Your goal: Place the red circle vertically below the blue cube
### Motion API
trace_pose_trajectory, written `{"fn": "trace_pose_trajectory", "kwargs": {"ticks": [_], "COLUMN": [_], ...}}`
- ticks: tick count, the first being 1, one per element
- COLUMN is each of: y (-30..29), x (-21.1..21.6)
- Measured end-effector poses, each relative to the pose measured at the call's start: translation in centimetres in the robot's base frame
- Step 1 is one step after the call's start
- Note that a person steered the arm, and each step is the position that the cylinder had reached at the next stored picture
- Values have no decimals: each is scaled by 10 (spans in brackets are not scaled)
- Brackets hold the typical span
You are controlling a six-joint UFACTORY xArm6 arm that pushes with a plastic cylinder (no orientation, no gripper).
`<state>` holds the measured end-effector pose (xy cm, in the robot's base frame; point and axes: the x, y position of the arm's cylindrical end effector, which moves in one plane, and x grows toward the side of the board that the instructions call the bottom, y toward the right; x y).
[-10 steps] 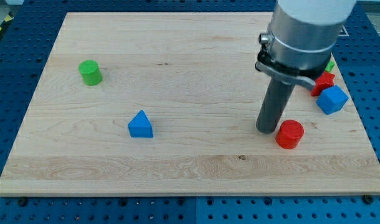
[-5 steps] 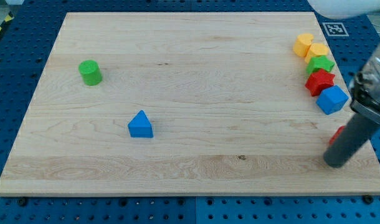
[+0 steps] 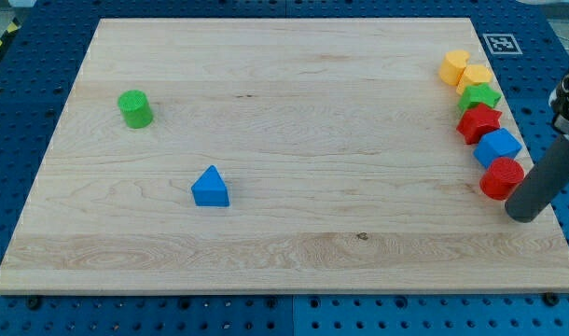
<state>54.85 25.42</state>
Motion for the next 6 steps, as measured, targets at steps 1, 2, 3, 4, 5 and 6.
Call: {"fn": "trace_pose_trajectory", "kwargs": {"ticks": [1,2,3,4,5,6], "y": [-1,-1,1,1,1,-19], "x": [1,-8,-10,-13,-14,4]}}
